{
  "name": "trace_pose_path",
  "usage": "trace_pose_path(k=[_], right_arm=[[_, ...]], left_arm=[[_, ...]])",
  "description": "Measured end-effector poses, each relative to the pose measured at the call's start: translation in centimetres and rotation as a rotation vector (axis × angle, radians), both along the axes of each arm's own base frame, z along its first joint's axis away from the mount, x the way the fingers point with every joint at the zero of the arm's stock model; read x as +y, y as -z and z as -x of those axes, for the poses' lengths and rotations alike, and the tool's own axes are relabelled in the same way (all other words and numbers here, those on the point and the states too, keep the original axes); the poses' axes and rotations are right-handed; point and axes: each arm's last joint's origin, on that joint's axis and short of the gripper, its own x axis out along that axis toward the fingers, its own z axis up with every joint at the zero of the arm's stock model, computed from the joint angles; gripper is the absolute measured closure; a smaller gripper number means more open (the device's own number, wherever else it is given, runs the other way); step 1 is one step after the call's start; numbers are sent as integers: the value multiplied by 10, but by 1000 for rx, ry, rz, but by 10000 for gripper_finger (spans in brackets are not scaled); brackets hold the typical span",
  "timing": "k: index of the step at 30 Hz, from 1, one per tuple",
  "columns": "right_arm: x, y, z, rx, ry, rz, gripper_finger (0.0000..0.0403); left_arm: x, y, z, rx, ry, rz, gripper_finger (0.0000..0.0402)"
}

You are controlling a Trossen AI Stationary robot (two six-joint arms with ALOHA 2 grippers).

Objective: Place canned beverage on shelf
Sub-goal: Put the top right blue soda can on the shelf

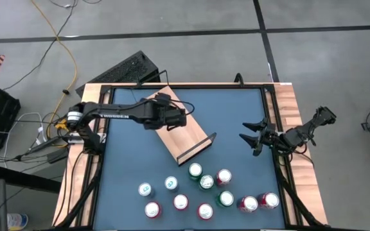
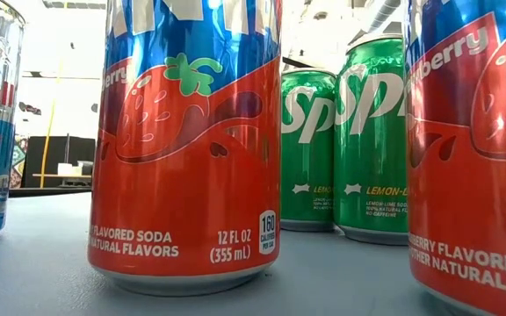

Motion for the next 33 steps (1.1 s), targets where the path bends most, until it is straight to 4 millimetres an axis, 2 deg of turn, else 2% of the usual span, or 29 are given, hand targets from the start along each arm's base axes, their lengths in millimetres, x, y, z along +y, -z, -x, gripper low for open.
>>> trace_pose_path(k=[5, 10, 17, 22, 27, 30, 33], right_arm=[[0, 0, 0, 0, 0, 0, 121], [0, 0, 0, -1, 0, -1, 121], [0, 0, 0, 0, -1, -1, 121], [0, 0, 0, -2, -1, -4, 121], [0, 0, 0, -4, -1, -8, 121], [0, 0, 0, -4, -1, -9, 121], [0, 0, 0, -4, -1, -9, 121]], left_arm=[[5, 15, -1, -4, -36, -69, 87], [2, 33, -1, -27, -56, -128, 61], [-5, 61, -5, -80, -36, -163, 62], [-1, 81, -2, -95, -44, -169, 63], [6, 91, -3, -109, -21, -150, 67], [10, 93, -3, -105, 0, -121, 92], [12, 93, -3, -109, 2, -112, 143]])
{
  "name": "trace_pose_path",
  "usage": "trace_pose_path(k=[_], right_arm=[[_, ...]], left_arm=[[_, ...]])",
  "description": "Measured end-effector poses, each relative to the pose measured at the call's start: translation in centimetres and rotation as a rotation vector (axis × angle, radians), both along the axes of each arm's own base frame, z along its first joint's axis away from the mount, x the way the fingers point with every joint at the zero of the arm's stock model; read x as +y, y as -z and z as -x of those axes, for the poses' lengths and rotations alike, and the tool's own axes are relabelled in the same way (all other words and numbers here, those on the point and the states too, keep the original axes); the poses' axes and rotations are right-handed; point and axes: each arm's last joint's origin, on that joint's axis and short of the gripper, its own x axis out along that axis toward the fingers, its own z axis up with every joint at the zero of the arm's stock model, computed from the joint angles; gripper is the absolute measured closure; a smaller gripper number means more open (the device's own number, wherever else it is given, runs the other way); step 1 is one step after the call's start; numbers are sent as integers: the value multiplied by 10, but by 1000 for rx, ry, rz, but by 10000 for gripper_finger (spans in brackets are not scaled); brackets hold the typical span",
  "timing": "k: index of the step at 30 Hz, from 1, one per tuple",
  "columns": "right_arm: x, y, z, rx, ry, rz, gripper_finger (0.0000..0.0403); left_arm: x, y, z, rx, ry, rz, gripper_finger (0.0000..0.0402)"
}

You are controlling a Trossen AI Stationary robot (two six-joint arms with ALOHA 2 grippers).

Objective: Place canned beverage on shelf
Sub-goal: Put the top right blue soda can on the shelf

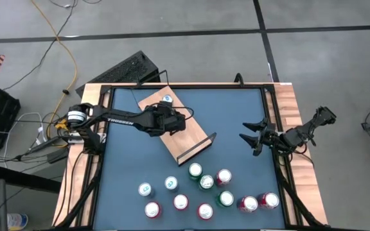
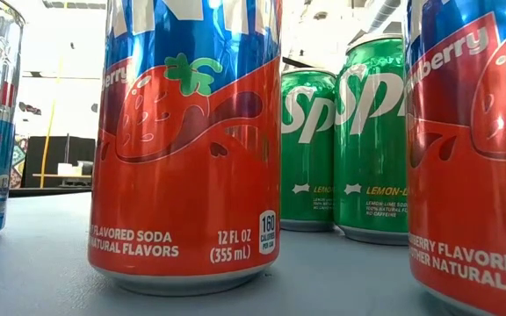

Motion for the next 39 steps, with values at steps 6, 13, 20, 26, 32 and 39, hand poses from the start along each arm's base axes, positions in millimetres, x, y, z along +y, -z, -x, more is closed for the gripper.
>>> trace_pose_path(k=[6, 13, 20, 26, 32, 39], right_arm=[[0, 0, 0, -1, 0, -1, 121], [0, 0, 0, -1, 0, -1, 121], [0, 0, 0, 1, 0, 1, 121], [0, 0, 0, 2, 0, 4, 121], [0, 0, 0, 24, 2, 55, 121], [0, 0, 0, 29, 2, 66, 121]], left_arm=[[5, 1, 0, 34, 23, 14, 269], [0, 2, 2, 59, 32, 14, 365], [-26, -8, 15, 96, 71, 51, 350], [-43, -49, 35, -12, 127, 35, 271], [-30, -80, 47, -75, 167, 2, 166], [-8, -94, 36, -94, 334, -29, 81]])
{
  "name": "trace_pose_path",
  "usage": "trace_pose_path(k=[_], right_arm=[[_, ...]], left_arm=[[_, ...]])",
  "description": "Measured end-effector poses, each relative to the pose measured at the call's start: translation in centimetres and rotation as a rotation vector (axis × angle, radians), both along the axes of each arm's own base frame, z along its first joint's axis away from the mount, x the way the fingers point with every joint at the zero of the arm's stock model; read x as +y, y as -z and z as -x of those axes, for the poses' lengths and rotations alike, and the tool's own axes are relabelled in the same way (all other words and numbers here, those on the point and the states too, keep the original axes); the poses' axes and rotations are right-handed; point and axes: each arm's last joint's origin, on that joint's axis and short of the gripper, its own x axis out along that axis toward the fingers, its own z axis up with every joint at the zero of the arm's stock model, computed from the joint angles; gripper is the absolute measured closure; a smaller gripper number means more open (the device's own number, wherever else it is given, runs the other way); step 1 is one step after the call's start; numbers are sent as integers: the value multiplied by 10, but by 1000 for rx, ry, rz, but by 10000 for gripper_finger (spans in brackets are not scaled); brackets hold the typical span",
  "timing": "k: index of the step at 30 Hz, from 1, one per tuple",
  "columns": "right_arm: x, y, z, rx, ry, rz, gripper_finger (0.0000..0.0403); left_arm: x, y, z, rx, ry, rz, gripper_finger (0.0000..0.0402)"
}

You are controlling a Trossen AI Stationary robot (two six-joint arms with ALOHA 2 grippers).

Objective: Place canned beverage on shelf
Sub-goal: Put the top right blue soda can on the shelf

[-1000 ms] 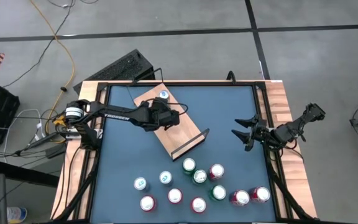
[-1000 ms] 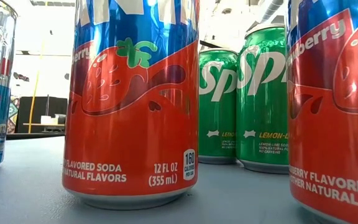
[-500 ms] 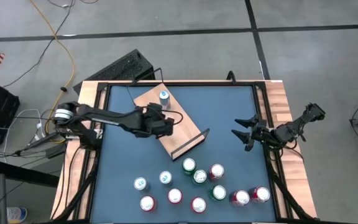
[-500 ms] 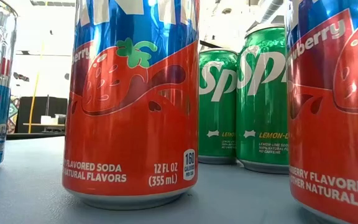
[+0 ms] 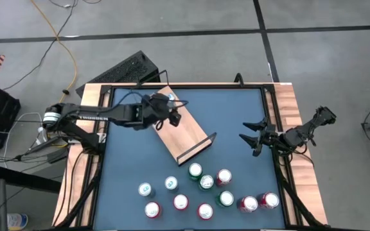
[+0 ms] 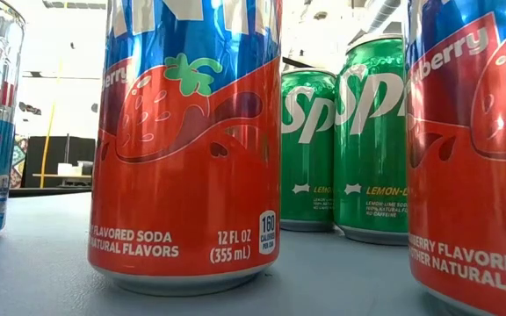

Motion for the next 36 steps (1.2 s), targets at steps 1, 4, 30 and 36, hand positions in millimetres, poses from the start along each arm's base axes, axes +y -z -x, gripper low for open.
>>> trace_pose_path(k=[1, 4, 30, 36], right_arm=[[0, 0, 0, 0, 0, 0, 121], [0, 0, 0, 0, 0, 0, 121], [0, 0, 0, -21, -1, -49, 121], [0, 0, 0, -23, 0, -51, 121]], left_arm=[[2, -1, 0, 4, -2, -21, 75], [9, -5, 0, 36, -53, -114, 67], [24, 67, 12, -130, -145, -284, 65], [25, 67, 9, -126, -138, -307, 65]])
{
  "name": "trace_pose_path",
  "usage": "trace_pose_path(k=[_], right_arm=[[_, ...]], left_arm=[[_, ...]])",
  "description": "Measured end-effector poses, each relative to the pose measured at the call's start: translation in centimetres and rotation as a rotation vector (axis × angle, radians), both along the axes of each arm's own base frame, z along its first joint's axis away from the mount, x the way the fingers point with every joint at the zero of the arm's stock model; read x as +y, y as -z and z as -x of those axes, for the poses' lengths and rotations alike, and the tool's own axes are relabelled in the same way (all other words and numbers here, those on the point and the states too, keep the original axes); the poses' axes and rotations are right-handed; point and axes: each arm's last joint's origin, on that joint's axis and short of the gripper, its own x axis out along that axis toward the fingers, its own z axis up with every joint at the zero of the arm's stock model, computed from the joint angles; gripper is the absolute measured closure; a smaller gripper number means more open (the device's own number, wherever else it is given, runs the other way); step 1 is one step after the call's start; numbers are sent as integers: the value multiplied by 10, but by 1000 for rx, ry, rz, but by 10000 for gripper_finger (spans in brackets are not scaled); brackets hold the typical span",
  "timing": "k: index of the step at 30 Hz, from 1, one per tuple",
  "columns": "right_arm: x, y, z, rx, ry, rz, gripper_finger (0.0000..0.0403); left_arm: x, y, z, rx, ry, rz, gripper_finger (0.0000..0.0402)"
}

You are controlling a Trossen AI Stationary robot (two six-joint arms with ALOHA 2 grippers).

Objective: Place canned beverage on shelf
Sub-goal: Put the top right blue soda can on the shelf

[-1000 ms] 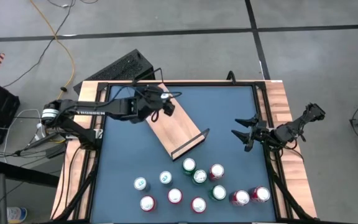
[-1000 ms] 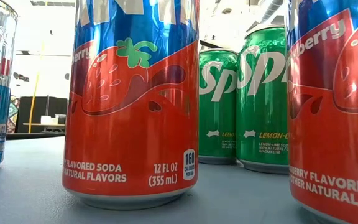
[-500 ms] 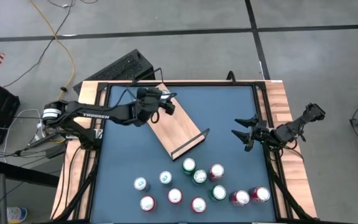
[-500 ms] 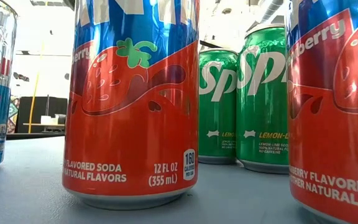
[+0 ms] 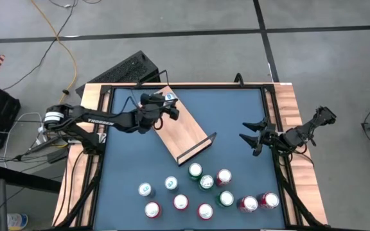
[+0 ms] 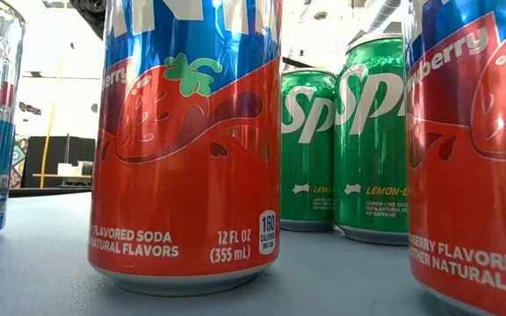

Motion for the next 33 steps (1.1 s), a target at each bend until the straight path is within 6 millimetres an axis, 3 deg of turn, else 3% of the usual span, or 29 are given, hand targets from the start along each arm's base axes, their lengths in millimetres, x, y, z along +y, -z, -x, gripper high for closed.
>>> trace_pose_path(k=[8, 15, 24, 33], right_arm=[[0, 0, 0, -9, 8, -22, 121], [0, 0, 0, -13, 9, -31, 121], [-1, 0, 0, -11, 19, -30, 121], [-1, 0, 0, -10, 25, -29, 121]], left_arm=[[7, 15, -11, 32, -25, -27, 65], [12, 17, -10, 32, -80, -24, 65], [20, 34, -16, -30, -28, 51, 69], [20, 34, -16, -33, -32, 55, 138]])
